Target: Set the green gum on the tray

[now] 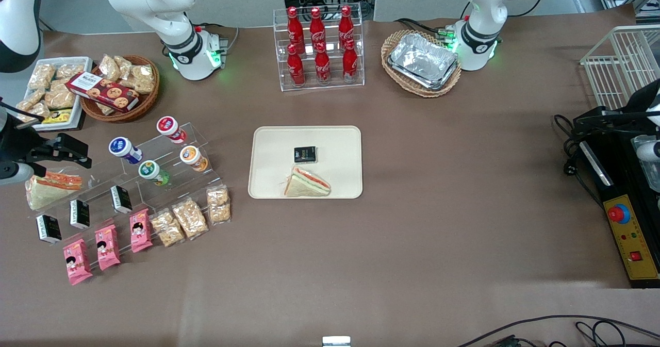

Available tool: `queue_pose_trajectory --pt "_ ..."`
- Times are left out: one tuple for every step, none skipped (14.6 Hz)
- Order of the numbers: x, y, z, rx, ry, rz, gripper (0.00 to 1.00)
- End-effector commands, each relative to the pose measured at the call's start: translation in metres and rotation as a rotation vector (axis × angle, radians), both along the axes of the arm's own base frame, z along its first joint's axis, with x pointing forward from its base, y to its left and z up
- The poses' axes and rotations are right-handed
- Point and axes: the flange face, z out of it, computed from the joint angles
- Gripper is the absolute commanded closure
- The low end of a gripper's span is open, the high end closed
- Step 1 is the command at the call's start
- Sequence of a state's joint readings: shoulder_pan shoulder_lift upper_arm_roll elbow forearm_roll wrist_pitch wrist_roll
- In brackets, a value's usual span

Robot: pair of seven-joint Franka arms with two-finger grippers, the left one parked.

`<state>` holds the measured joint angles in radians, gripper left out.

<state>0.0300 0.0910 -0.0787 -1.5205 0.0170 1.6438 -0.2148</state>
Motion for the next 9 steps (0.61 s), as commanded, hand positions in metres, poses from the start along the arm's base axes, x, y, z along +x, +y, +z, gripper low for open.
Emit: queue_pose_trajectory --pt "-0.013 -0.005 -0.013 -0.007 -0.012 0.033 0.0" --pt "-0.018 -0.011 -0.023 -0.008 -0.019 0.025 0.0" --pt "-0.025 -0.012 -0.034 -0.007 -0.035 0.032 0.0" --pt "-0.031 -0.012 -0.047 -0.009 -0.058 0.05 0.0" --pt "-0.037 -0.013 -0.058 -0.01 -0.078 0.073 0.0" --pt "-0.041 -0.014 -0.071 -0.01 -0.08 0.082 0.0" --pt "-0.043 -0.016 -0.083 -0.009 -0.069 0.079 0.0" --pt "-0.044 -0.016 -0.093 -0.008 -0.064 0.076 0.0" --pt "-0.047 -0.015 -0.106 -0.008 -0.061 0.074 0.0"
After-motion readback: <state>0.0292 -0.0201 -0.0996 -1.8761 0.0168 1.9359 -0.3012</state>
